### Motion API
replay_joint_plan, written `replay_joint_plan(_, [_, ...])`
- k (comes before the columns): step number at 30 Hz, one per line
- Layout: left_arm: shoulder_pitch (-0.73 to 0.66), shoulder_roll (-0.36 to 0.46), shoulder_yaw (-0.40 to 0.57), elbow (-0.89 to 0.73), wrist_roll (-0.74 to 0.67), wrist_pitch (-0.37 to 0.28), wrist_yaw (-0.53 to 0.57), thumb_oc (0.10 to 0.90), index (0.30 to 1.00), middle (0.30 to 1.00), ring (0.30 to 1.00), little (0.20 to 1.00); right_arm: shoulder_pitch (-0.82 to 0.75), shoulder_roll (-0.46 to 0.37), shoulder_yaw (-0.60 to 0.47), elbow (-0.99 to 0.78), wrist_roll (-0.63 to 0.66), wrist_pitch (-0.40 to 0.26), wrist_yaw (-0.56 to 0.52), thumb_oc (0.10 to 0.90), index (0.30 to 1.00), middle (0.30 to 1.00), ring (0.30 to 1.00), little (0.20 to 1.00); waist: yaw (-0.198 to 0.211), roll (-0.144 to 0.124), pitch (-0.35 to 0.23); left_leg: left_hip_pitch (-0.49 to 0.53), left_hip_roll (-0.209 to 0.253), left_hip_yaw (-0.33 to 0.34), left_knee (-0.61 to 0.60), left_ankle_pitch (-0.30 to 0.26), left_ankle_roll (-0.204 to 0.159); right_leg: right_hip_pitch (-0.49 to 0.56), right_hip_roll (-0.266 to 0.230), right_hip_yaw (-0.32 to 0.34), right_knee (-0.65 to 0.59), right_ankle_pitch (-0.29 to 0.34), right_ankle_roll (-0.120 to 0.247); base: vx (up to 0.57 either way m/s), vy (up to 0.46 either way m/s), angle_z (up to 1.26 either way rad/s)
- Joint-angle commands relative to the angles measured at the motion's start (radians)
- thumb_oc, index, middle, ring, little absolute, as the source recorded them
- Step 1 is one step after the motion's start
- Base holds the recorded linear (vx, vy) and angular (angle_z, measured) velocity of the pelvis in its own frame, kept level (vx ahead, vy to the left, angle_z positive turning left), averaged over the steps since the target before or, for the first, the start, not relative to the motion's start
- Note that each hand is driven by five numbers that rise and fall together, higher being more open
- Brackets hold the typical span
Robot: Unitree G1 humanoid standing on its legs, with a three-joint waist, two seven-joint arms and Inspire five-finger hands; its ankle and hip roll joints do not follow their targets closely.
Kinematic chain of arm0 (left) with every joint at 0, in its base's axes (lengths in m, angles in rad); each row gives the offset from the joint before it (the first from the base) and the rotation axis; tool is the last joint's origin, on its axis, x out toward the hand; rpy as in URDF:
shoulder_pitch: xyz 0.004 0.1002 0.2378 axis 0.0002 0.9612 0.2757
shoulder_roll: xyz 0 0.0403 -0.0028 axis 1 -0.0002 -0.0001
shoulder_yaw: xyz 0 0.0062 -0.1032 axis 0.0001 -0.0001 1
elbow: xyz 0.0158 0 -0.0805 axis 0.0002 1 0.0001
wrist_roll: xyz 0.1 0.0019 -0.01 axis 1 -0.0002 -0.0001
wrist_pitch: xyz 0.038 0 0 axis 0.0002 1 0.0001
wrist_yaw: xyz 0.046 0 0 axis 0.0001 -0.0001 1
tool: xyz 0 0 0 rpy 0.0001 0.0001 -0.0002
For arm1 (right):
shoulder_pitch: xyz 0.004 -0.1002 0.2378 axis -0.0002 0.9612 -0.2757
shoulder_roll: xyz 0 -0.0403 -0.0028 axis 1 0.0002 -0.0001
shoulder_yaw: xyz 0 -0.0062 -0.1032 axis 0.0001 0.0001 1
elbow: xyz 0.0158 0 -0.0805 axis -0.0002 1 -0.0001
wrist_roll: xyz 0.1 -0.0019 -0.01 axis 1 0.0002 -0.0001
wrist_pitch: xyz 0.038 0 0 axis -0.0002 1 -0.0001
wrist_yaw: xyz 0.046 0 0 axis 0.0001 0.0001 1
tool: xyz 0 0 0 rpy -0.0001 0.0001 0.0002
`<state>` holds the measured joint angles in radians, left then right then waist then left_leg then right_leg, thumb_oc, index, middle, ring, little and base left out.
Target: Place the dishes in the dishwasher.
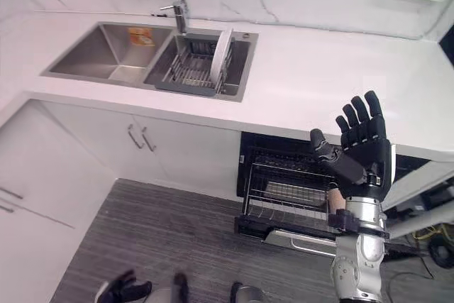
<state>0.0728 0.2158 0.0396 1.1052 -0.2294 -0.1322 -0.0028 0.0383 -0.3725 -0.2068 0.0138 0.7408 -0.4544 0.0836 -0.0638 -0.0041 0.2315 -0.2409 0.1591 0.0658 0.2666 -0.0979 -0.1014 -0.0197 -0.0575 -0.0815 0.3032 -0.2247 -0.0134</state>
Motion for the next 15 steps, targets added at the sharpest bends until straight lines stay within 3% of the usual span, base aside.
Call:
replay_joint_plan(1, [0.001, 0.016, -0.074, 0.005, 0.076, 0.097, -0.086, 0.800, 0.900, 0.900, 0.900, 0.900, -0.092, -0.089, -0.008, -0.104, 0.003, -0.064, -0.028, 0.800, 0.900, 0.900, 0.900, 0.900, -0.008, 0.020, -0.036, 0.050, -0.020, 0.094, 0.033, 0.031, 0.038, 0.072, -0.026, -0.054, -0.003, -0.004, 0.093, 0.32, 0.394, -0.83])
replay_joint_plan(4, [0.001, -0.007, -0.103, 0.071, -0.009, 0.169, -0.090, 0.800, 0.900, 0.900, 0.900, 0.900, -0.117, -0.079, 0.010, -0.132, 0.031, -0.045, -0.038, 0.800, 0.900, 0.900, 0.900, 0.900, -0.017, 0.059, -0.017, 0.090, -0.054, 0.053, 0.033, -0.028, 0.081, 0.044, -0.056, -0.100, -0.003, 0.041, 0.096, 0.20, 0.292, -0.87])
replay_joint_plan(6, [-0.004, -0.007, -0.097, 0.078, -0.018, 0.194, -0.088, 0.800, 0.900, 0.900, 0.900, 0.900, -0.119, -0.074, 0.012, -0.138, 0.036, -0.039, -0.035, 0.800, 0.900, 0.900, 0.900, 0.900, -0.023, 0.067, -0.013, 0.100, -0.066, 0.052, 0.033, -0.042, 0.095, 0.032, -0.056, -0.107, 0.016, 0.056, 0.098, 0.10, 0.127, -0.35])
replay_joint_plan(9, [-0.020, 0.009, -0.114, 0.090, -0.030, 0.213, -0.091, 0.800, 0.900, 0.900, 0.900, 0.900, -0.128, -0.059, 0.034, -0.139, 0.031, -0.043, -0.028, 0.800, 0.900, 0.900, 0.900, 0.900, -0.022, 0.065, -0.006, 0.117, -0.095, 0.071, 0.033, -0.069, 0.127, -0.050, -0.079, -0.131, 0.160, 0.097, 0.123, 0.07, 0.099, -0.18])
replay_joint_plan(12, [-0.029, 0.019, -0.109, 0.077, -0.071, 0.231, -0.077, 0.800, 0.900, 0.900, 0.900, 0.900, -0.136, -0.051, 0.053, -0.129, 0.042, -0.039, 0.001, 0.800, 0.900, 0.900, 0.900, 0.900, -0.016, 0.059, -0.006, 0.125, -0.091, 0.116, 0.033, -0.087, 0.125, -0.075, -0.050, -0.187, 0.096, 0.121, 0.127, 0.08, -0.034, -0.59])
replay_joint_plan(14, [-0.025, 0.018, -0.107, 0.064, -0.066, 0.245, -0.081, 0.800, 0.900, 0.900, 0.900, 0.900, -0.140, -0.055, 0.055, -0.127, 0.056, -0.041, 0.016, 0.800, 0.900, 0.900, 0.900, 0.900, -0.008, 0.055, -0.005, 0.128, -0.083, 0.139, 0.033, -0.089, 0.112, -0.070, -0.023, -0.232, 0.007, 0.118, 0.116, 0.04, -0.146, -0.73])
replay_joint_plan(15, [-0.016, 0.009, -0.110, 0.059, -0.063, 0.237, -0.077, 0.800, 0.900, 0.900, 0.900, 0.900, -0.141, -0.060, 0.058, -0.125, 0.061, -0.049, 0.035, 0.800, 0.900, 0.900, 0.900, 0.900, 0.001, 0.042, 0.005, 0.126, -0.094, 0.154, 0.033, -0.089, 0.104, -0.091, -0.032, -0.256, -0.003, 0.099, 0.109, 0.02, -0.163, -0.65])
